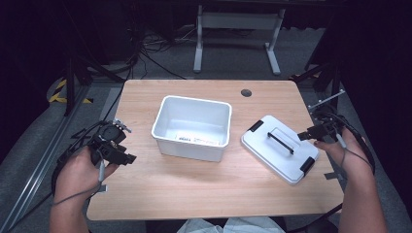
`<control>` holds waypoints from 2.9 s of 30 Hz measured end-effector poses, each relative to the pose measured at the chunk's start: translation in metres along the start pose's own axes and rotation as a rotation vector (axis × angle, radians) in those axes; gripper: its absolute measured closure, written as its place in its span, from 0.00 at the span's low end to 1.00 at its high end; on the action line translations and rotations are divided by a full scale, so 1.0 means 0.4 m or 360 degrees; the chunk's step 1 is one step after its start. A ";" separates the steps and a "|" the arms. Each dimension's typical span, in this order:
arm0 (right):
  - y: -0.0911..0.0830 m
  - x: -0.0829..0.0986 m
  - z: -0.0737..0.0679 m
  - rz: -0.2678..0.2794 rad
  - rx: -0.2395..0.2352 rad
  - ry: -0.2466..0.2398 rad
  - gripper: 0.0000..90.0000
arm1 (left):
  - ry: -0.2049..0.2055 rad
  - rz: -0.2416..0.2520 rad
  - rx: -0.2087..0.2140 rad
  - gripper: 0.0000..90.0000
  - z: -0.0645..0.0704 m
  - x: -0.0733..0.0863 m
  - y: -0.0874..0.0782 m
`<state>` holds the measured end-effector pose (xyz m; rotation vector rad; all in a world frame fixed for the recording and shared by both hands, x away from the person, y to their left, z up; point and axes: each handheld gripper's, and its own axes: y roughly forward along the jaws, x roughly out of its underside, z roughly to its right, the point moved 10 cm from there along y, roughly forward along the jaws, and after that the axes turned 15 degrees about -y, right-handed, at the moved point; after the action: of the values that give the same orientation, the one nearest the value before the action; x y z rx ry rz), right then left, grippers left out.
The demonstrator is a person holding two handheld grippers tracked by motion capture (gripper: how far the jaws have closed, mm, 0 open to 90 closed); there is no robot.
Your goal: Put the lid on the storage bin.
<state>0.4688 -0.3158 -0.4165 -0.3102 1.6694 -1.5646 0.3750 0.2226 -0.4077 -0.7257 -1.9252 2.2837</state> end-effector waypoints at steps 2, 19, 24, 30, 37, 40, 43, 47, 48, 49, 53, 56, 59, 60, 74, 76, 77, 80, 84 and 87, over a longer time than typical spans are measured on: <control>-0.002 -0.008 -0.001 0.0021 0.0029 -0.0040 0.53 | 0.0006 -0.0001 -0.0030 0.55 0.002 -0.001 -0.001; 0.059 -0.069 -0.054 0.0071 -0.0012 -0.0189 0.53 | 0.0072 0.0015 -0.0077 0.44 0.026 -0.003 0.000; 0.102 -0.070 -0.053 0.0016 -0.0031 -0.0197 0.53 | 0.0095 -0.0002 -0.0089 0.44 0.027 0.001 0.002; 0.147 -0.065 -0.048 -0.0047 -0.0042 -0.0217 0.56 | 0.0101 -0.0002 -0.0088 0.46 0.030 0.001 0.005; 0.208 -0.050 -0.054 -0.0153 -0.0080 -0.0227 0.57 | 0.0114 -0.0024 -0.0081 0.46 0.030 0.004 0.012; 0.228 -0.045 -0.057 -0.0190 -0.0089 -0.0244 0.59 | 0.0117 -0.0025 -0.0082 0.46 0.029 0.003 0.013; 0.237 -0.041 -0.058 -0.0217 -0.0082 -0.0252 0.61 | 0.0090 -0.0051 -0.0057 0.47 0.031 0.007 0.016; 0.252 -0.035 -0.059 -0.0264 -0.0079 -0.0263 0.70 | 0.0039 -0.0086 -0.0035 0.48 0.034 0.010 0.022; 0.252 -0.035 -0.061 -0.0265 -0.0082 -0.0263 0.72 | 0.0037 -0.0089 -0.0037 0.48 0.034 0.010 0.023; 0.251 -0.036 -0.060 -0.0269 -0.0074 -0.0275 0.76 | 0.0037 -0.0089 -0.0037 0.48 0.034 0.010 0.023; 0.249 -0.036 -0.061 -0.0272 -0.0055 -0.0285 0.87 | 0.0043 -0.0079 -0.0044 0.48 0.035 0.009 0.022; 0.246 -0.036 -0.050 -0.0276 -0.0002 -0.0272 0.91 | 0.0045 -0.0088 -0.0044 0.47 0.035 0.011 0.023; 0.246 -0.035 -0.044 -0.0272 0.0002 -0.0274 0.92 | 0.0064 -0.0089 -0.0048 0.47 0.035 0.013 0.024; 0.246 -0.035 -0.044 -0.0272 0.0002 -0.0274 0.92 | 0.0064 -0.0089 -0.0048 0.47 0.035 0.013 0.024; 0.204 -0.065 -0.033 -0.0284 0.0068 -0.0368 0.93 | 0.0055 -0.0080 -0.0055 0.46 0.028 0.016 0.014; 0.182 -0.075 -0.030 -0.0274 0.0085 -0.0383 0.93 | 0.0050 -0.0077 -0.0049 0.46 0.027 0.016 0.015; 0.172 -0.080 -0.028 -0.0264 0.0094 -0.0392 0.93 | 0.0050 -0.0079 -0.0055 0.46 0.025 0.016 0.015; 0.140 -0.096 -0.024 -0.0245 0.0106 -0.0412 0.93 | 0.0051 -0.0088 -0.0058 0.46 0.024 0.018 0.018; 0.099 -0.117 -0.021 -0.0207 0.0101 -0.0426 0.93 | 0.0069 -0.0104 -0.0057 0.44 0.029 0.022 0.022; 0.069 -0.133 -0.024 -0.0179 0.0078 -0.0446 0.93 | 0.0074 -0.0102 -0.0059 0.44 0.030 0.021 0.021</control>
<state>0.5058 -0.2681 -0.4225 -0.5784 1.4151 -1.5609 0.3650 0.2130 -0.4168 -0.7032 -1.9460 2.1805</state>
